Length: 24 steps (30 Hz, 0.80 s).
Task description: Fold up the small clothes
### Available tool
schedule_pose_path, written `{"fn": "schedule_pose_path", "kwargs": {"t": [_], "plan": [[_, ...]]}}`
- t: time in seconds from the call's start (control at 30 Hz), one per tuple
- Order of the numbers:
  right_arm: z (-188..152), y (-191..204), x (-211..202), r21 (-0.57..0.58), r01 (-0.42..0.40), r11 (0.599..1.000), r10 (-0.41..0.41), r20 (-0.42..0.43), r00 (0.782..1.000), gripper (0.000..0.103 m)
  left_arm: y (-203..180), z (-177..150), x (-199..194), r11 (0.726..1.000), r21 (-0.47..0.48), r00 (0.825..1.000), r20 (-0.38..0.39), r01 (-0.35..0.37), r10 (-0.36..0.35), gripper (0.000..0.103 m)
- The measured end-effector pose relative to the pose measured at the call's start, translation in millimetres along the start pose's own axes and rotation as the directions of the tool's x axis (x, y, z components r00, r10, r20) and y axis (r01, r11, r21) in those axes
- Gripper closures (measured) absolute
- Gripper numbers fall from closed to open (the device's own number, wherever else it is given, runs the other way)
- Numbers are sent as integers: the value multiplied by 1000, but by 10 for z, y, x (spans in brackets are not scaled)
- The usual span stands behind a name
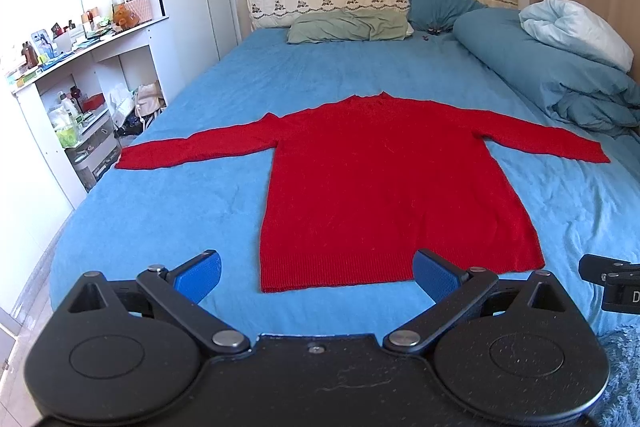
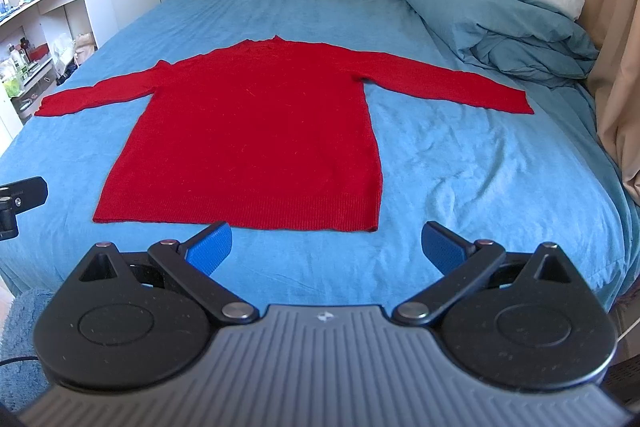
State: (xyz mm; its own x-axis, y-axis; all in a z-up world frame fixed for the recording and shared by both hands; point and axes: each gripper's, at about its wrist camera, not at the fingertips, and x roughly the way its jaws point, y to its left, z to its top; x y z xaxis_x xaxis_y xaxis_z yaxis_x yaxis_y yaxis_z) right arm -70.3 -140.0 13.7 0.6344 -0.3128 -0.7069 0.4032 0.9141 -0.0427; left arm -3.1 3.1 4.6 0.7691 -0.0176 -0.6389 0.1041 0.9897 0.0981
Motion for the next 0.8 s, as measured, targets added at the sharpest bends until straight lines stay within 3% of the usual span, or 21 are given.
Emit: {"fn": "schedule_pose_path", "kwargs": {"t": [0.8], "plan": [[-1,20,-7,-3,0,1000,0,2,1000,0,-9,21,-29,1000,-5,1000,7,0,0,0]]}}
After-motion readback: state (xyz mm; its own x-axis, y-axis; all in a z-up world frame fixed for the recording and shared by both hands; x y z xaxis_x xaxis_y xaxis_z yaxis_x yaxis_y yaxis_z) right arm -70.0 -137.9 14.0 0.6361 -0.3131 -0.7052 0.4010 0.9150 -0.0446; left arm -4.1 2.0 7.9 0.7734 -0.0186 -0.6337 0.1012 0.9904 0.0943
